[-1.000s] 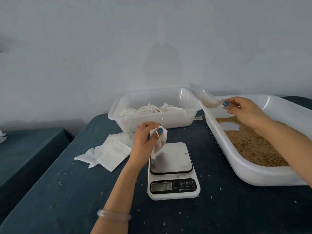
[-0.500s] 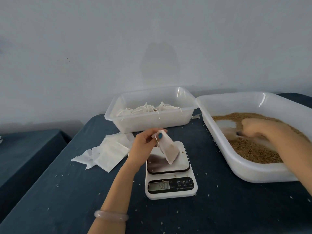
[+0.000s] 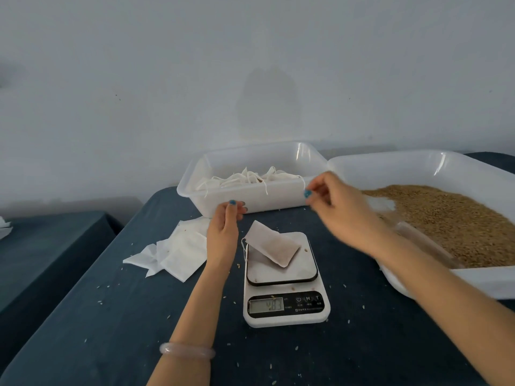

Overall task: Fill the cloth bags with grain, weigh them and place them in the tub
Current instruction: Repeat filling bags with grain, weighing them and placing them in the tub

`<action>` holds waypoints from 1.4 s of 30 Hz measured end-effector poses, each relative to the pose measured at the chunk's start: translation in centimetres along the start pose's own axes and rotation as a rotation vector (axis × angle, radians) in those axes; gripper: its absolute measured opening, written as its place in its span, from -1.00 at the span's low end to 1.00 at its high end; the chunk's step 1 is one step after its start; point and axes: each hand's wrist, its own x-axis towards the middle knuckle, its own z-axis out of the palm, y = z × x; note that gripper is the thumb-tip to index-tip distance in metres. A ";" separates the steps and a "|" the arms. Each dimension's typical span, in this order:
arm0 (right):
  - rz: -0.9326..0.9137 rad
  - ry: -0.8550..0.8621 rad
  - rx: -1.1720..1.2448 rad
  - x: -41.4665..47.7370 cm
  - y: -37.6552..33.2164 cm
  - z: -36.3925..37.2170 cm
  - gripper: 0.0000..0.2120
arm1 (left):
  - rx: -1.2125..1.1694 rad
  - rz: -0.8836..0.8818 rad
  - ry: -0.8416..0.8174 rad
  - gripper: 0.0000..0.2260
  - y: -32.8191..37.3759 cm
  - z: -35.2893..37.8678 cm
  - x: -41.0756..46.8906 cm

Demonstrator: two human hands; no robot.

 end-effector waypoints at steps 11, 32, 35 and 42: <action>0.391 0.124 0.122 -1.6 9.0 7.0 -0.83 | 0.028 -0.068 0.158 -0.87 -0.9 -0.7 0.8; 0.343 0.120 0.200 -2.5 9.1 6.8 -0.82 | 0.226 -0.101 0.082 -0.88 -1.5 -0.8 0.7; 0.346 0.123 0.204 -2.4 9.1 6.8 -0.82 | 0.380 -0.052 -0.016 -0.65 -1.5 -0.4 0.3; 0.346 0.115 0.215 -2.5 9.1 6.8 -0.82 | 0.479 0.059 -0.257 -0.45 -0.9 0.0 -0.7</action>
